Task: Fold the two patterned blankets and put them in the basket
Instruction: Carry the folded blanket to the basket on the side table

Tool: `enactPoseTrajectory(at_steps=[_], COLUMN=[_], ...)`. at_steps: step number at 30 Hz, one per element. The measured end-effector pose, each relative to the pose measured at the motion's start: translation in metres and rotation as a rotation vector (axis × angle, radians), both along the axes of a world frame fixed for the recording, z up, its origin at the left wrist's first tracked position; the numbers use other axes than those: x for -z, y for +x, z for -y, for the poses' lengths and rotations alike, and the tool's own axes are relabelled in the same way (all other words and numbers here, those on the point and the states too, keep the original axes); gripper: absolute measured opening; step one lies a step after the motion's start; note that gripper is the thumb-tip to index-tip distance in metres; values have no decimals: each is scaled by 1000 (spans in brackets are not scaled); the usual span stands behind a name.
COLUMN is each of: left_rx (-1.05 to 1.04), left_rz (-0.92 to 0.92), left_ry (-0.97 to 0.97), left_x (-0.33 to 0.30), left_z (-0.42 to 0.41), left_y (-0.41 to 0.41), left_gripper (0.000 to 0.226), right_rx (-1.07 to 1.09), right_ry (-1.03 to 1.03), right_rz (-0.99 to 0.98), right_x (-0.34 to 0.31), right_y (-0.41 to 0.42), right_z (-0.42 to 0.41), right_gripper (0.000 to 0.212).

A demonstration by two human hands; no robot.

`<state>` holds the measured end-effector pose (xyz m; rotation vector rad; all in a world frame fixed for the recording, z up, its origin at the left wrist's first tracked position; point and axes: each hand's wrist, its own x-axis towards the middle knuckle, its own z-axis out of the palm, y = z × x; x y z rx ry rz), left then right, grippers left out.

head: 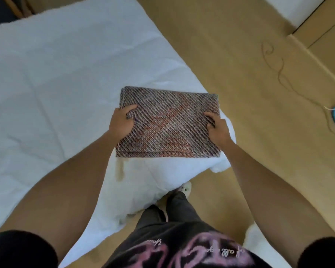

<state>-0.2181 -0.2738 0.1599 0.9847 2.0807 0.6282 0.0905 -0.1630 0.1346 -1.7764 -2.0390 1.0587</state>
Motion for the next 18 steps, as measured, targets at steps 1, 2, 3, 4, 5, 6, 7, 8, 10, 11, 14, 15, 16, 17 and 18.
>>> enactPoseTrajectory(at_steps=[1, 2, 3, 4, 5, 6, 7, 8, 10, 11, 14, 15, 16, 17, 18], left_rx=[49, 94, 147, 197, 244, 290, 334, 378, 459, 503, 629, 669, 707, 749, 785], left_rz=[2, 4, 0, -3, -5, -8, -10, -18, -14, -12, 20, 16, 4, -2, 2], left_ry=[5, 16, 30, 51, 71, 87, 106, 119, 130, 131, 130, 122, 124, 131, 129], left_x=[-7, -14, -19, -24, -29, -35, -40, -45, -52, -54, -57, -59, -61, -63, -65], left_z=[-15, -31, -46, -61, -76, -90, -104, -117, -141, -151, -177, -184, -189, -193, -197], left_y=[16, 33, 51, 71, 92, 117, 143, 170, 229, 259, 356, 384, 411, 445, 477], left_gripper=[58, 58, 58, 58, 58, 58, 58, 57, 57, 57, 58, 58, 58, 58, 58], right_rx=[61, 111, 165, 218, 273, 323, 374, 423, 524, 570, 708, 748, 781, 828, 877], right_ry=[6, 19, 21, 19, 12, 14, 22, 32, 57, 67, 71, 69, 72, 72, 76], right_rz=[4, 5, 8, 1, -6, -18, -28, -42, -54, -53, -34, -29, -24, -18, -12], right_x=[-5, -9, -13, -15, -18, -20, -23, -26, -33, -38, -45, -47, -48, -50, -52], right_y=[19, 40, 61, 84, 108, 133, 159, 185, 239, 265, 355, 379, 401, 428, 454], right_z=[-2, -5, -7, -9, -10, -11, -10, -8, -1, 3, 17, 23, 29, 37, 44], right_gripper=[48, 48, 48, 48, 49, 49, 50, 50, 50, 49, 46, 47, 47, 47, 47])
